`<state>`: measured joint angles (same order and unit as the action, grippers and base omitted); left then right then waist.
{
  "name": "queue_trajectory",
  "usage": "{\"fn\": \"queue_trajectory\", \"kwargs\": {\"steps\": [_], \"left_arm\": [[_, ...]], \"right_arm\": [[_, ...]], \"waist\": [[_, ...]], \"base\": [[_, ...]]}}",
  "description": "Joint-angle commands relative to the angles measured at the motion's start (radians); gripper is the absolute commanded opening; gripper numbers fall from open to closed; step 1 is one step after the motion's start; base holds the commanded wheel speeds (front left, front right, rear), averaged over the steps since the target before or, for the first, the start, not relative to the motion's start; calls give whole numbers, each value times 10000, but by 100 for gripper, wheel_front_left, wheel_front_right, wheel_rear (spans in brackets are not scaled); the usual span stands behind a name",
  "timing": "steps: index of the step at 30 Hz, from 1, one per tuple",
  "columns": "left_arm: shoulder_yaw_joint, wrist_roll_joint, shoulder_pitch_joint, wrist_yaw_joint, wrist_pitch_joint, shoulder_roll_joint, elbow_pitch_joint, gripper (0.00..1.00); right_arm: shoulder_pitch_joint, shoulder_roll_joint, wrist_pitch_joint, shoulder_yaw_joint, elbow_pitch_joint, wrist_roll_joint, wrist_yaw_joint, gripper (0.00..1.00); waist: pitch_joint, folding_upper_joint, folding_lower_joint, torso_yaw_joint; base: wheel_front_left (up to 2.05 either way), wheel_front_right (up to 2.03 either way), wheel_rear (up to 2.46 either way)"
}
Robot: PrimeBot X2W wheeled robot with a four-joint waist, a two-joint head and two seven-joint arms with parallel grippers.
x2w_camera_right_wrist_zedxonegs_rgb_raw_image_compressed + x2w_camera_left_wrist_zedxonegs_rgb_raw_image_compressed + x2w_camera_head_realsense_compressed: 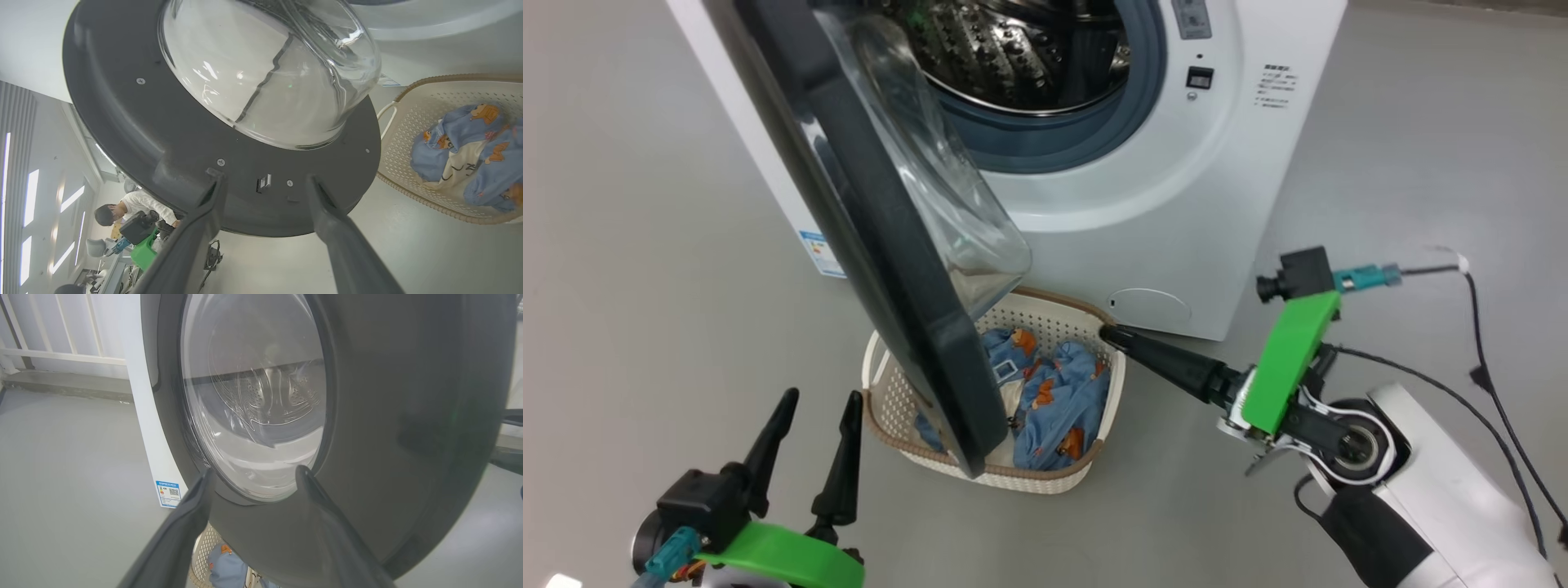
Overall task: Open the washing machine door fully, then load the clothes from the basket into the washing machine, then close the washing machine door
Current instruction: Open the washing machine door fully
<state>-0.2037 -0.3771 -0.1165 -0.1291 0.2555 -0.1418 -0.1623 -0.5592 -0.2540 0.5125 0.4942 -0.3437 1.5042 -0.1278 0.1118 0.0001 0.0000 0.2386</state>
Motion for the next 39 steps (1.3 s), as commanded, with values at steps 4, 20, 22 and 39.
{"fn": "queue_trajectory", "kwargs": {"steps": [4,20,22,39], "left_arm": [[439,-64,50,-16,63,-298,232,100],[746,-64,514,-16,63,-503,316,100],[774,-56,549,-16,63,-507,327,100],[977,-49,793,-16,63,-555,363,100]], "right_arm": [[414,-196,-393,-14,321,-10,-29,100],[2039,-1577,-2791,22,391,-494,-29,100],[2200,-1752,-3160,64,365,-585,-29,100],[3339,-3408,-6671,615,254,-1733,-29,100]], "waist": [[-164,-1,0,-323],[-390,-1,0,-1255],[-398,-1,0,-1336],[-476,-1,0,-1730]], "base": [[0,0,0],[0,0,0],[0,0,0],[0,0,0]]}}
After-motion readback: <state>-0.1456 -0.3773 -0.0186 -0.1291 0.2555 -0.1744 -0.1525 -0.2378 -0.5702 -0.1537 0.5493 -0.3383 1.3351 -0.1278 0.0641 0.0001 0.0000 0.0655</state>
